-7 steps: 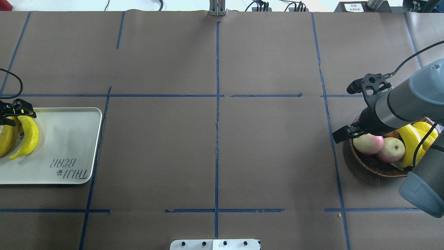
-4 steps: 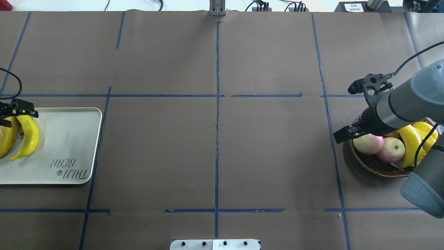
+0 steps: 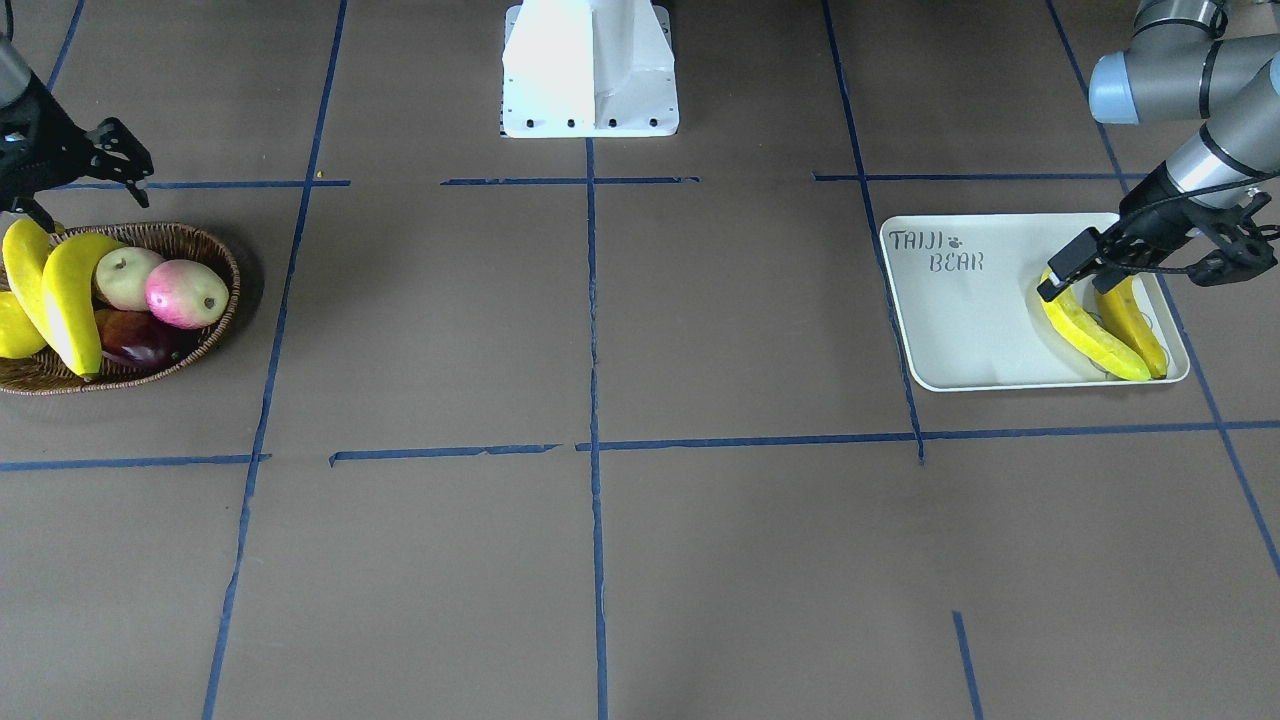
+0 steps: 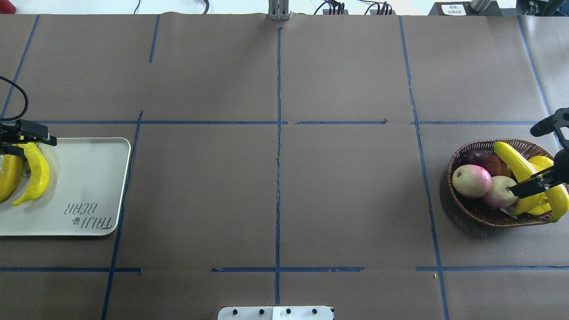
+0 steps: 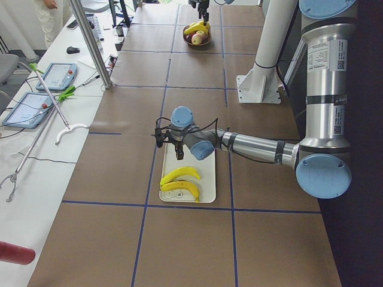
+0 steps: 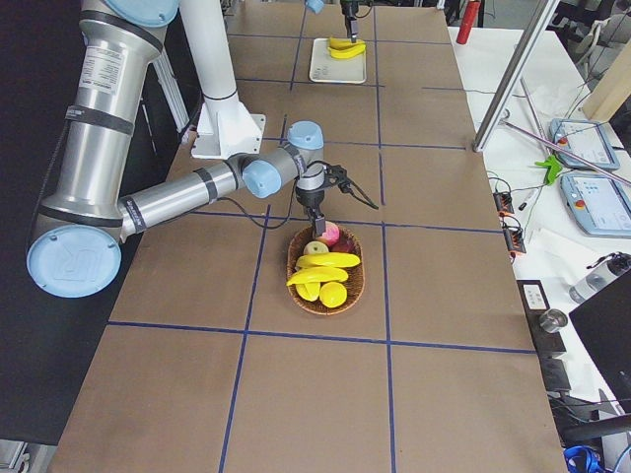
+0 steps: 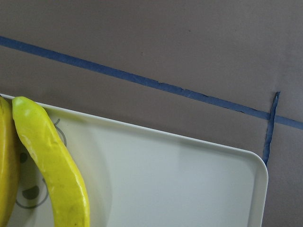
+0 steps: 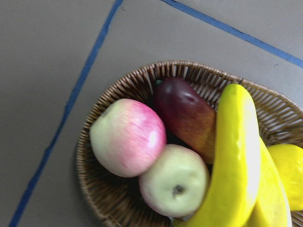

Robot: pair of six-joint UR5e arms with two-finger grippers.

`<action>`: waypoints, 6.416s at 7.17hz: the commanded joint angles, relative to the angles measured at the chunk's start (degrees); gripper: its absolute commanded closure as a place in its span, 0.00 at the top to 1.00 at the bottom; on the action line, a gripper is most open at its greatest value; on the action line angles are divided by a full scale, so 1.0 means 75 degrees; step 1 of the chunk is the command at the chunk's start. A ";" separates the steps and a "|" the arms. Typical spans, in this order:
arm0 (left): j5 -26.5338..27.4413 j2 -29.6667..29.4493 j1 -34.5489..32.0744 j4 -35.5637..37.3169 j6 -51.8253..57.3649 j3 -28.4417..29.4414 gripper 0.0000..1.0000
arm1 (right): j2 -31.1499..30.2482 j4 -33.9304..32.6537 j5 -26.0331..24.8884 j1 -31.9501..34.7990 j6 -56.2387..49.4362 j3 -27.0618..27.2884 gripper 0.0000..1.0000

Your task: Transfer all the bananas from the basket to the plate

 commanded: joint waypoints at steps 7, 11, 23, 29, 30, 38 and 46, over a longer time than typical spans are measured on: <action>0.0025 0.0071 0.0006 -0.0016 -0.0010 -0.0115 1.00 | -0.0376 0.2178 0.0748 0.0927 -0.0750 -0.2077 0.88; 0.0025 0.0095 0.0017 -0.0016 -0.0010 -0.0126 1.00 | -0.0388 0.2178 0.0876 0.0904 -0.0785 -0.2266 0.73; 0.0002 0.0107 0.0017 -0.0039 -0.0033 -0.0126 1.00 | -0.0469 0.2202 0.0877 0.1017 -0.0832 -0.1893 0.04; 0.0001 0.0095 0.0064 -0.0855 -0.0045 -0.0080 1.00 | 0.0032 0.1944 0.1378 0.1654 -0.0728 -0.1375 0.03; -0.0045 0.0037 0.0076 -0.0953 -0.0068 -0.0091 1.00 | 0.0313 0.1967 0.1914 0.1561 -0.0704 -0.1410 0.03; -0.0045 -0.2232 0.1467 -0.1715 -0.3797 -0.0349 1.00 | 0.4481 0.2061 0.0953 -0.1798 0.5148 -0.1563 0.04; 0.0727 -0.3865 0.2982 -0.1633 -0.7099 -0.0126 0.99 | 0.6620 0.2166 -0.2474 -0.4275 0.8143 -0.2219 0.00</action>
